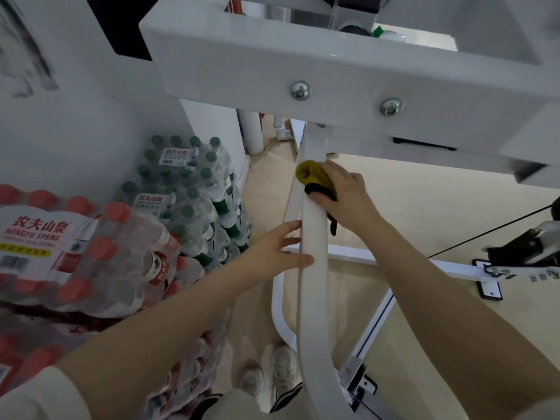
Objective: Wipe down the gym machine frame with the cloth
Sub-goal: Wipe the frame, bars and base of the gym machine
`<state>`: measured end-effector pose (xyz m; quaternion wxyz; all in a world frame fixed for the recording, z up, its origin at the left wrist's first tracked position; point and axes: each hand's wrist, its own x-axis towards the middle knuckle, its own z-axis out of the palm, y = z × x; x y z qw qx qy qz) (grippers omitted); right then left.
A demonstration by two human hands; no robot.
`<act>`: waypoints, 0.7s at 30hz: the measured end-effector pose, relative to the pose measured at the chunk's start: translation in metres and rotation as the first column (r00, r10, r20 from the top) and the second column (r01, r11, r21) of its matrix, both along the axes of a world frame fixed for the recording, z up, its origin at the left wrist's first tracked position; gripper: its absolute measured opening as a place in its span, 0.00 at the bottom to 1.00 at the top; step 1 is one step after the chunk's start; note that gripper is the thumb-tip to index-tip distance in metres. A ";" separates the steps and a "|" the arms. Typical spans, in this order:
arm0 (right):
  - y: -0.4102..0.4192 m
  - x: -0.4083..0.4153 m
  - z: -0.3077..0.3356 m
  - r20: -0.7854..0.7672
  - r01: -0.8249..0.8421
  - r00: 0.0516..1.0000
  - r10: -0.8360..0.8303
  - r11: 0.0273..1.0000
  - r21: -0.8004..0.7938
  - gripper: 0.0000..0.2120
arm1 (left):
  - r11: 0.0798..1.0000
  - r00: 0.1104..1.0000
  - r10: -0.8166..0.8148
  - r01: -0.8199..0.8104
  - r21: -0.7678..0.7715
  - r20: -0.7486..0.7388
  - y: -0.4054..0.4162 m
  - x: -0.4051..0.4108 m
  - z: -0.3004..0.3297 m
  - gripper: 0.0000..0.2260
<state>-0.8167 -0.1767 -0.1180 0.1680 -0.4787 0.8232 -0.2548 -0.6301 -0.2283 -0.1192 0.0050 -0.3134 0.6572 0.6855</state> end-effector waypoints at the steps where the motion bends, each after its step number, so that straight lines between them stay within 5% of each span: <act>1: 0.002 0.001 -0.003 -0.008 0.004 1.000 -0.004 1.000 0.022 0.31 | 1.000 1.000 0.021 -0.021 -0.003 -0.001 -0.001 -0.002 0.000 0.32; 8: 0.000 0.032 -0.011 0.262 0.312 0.922 -0.283 0.947 -0.073 0.26 | 0.993 0.993 0.093 -0.097 -0.063 -0.066 -0.007 -0.019 0.009 0.33; 12: -0.015 0.021 -0.011 0.689 0.463 0.648 -0.324 0.886 -0.018 0.24 | 0.993 0.999 0.016 -0.021 -0.115 -0.041 -0.008 -0.021 0.010 0.35; 15: -0.018 0.010 -0.010 0.744 0.488 0.584 -0.324 0.873 -0.003 0.32 | 0.990 1.000 -0.019 0.018 -0.141 -0.007 -0.008 -0.020 0.008 0.36; 18: -0.021 -0.006 -0.013 0.765 0.554 0.538 -0.354 0.832 -0.005 0.22 | 0.991 1.000 -0.025 0.027 -0.129 0.015 -0.011 -0.019 0.007 0.37; 21: -0.021 -0.003 -0.012 0.914 0.415 0.265 -0.306 0.892 0.178 0.19 | 0.994 0.999 -0.037 0.038 -0.105 0.007 -0.012 -0.019 0.008 0.37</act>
